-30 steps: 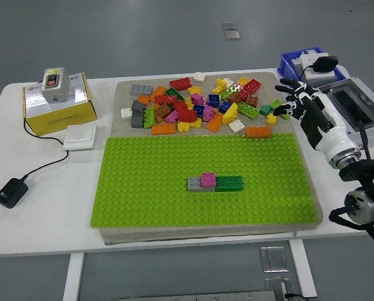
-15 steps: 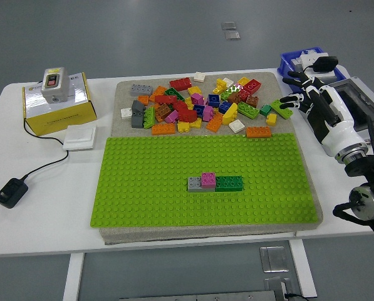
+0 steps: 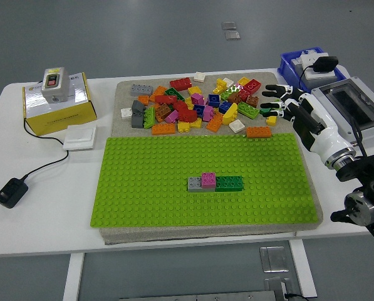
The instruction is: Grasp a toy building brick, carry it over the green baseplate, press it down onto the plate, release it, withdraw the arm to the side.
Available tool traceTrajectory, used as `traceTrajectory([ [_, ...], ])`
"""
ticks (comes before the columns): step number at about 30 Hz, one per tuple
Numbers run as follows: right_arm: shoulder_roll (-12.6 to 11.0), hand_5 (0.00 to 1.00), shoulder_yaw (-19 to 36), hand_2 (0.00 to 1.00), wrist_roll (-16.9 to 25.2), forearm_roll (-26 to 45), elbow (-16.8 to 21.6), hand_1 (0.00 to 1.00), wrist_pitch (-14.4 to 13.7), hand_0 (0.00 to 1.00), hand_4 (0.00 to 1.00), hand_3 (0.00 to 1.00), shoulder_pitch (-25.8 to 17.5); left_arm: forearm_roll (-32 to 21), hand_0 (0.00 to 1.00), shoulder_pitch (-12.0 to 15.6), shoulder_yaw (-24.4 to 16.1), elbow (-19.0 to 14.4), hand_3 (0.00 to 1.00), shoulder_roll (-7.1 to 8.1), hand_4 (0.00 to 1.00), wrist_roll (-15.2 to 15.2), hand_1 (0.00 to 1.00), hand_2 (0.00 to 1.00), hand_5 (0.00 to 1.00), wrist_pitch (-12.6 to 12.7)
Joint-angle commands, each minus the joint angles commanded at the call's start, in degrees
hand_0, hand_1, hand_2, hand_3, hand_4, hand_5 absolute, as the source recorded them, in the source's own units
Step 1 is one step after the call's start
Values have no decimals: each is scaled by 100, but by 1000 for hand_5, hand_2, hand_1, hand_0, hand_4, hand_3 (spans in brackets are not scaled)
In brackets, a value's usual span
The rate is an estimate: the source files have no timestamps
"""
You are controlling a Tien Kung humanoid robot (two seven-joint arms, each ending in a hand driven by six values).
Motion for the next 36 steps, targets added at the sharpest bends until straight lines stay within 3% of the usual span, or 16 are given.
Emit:
traceTrajectory([
  [2,-3,632,-2,705,9,-18,2,659,-15,686,571,693,5,-20,667,-5,10,0,655,1,386,-9,649,586,534,-2],
  [3,-7,681,-2,752,33,-8,3,720,-49,770,573,741,10,-27,661,-6,13,0,655,4,386,-14,645,586,534,-3],
  [14,-41,678,58,768,180,134,-24,733,-207,777,571,742,9,-47,658,-4,11,0,655,2,386,-21,647,585,533,-5],
  [15,-41,670,47,809,187,147,-31,739,-211,775,566,734,13,-53,658,-7,14,0,653,0,385,-22,648,585,534,-5],
  [36,-16,707,-120,800,209,229,-147,740,-254,775,566,737,39,-11,659,-47,41,0,652,62,381,5,648,584,528,-21],
])
